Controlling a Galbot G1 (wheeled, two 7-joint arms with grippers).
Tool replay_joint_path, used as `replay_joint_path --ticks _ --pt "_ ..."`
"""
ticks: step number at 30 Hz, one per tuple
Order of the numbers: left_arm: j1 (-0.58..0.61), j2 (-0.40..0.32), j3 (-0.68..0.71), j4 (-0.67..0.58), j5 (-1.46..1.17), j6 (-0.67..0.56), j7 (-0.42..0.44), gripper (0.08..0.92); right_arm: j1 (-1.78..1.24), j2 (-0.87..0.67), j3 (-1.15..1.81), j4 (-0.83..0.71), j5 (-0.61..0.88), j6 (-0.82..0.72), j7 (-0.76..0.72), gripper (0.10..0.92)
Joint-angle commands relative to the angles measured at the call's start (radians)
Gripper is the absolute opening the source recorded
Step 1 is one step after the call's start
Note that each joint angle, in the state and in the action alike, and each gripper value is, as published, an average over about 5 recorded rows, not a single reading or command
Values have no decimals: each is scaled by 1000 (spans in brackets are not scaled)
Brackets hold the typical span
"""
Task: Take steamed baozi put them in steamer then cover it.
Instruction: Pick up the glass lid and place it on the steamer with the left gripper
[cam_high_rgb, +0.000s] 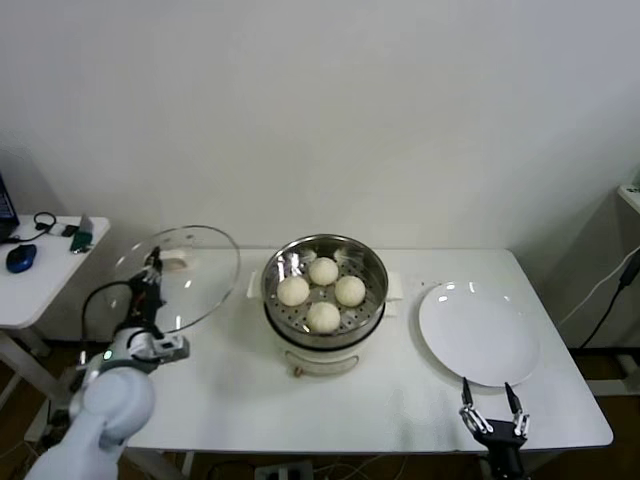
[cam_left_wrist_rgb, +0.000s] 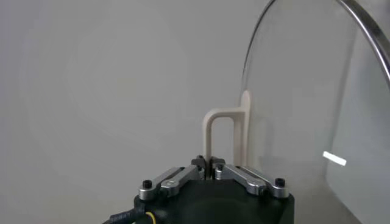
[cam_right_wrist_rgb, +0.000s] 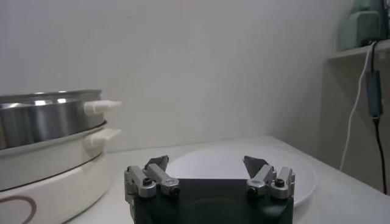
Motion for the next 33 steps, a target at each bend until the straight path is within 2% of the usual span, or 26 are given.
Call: replay_joint_path --ticks 1,6,12,20,26,33 --pt "-221 -25 405 -172 126 303 187 140 5 4 -3 -4 -30 -6 23 823" --pt "-300 -132 521 -121 255 315 239 140 3 2 0 1 -28 7 26 823" --pt "-339 -272 624 -50 389 315 275 140 2 -4 9 -6 -26 18 30 823" --pt "-362 -408 689 68 449 315 290 140 4 -2 5 -19 -25 29 31 823" --pt "-381 -457 705 168 451 315 262 140 -1 -3 7 -24 -17 43 31 823" --pt "-381 -445 679 238 420 311 193 140 -12 -1 21 -21 -4 59 31 823"
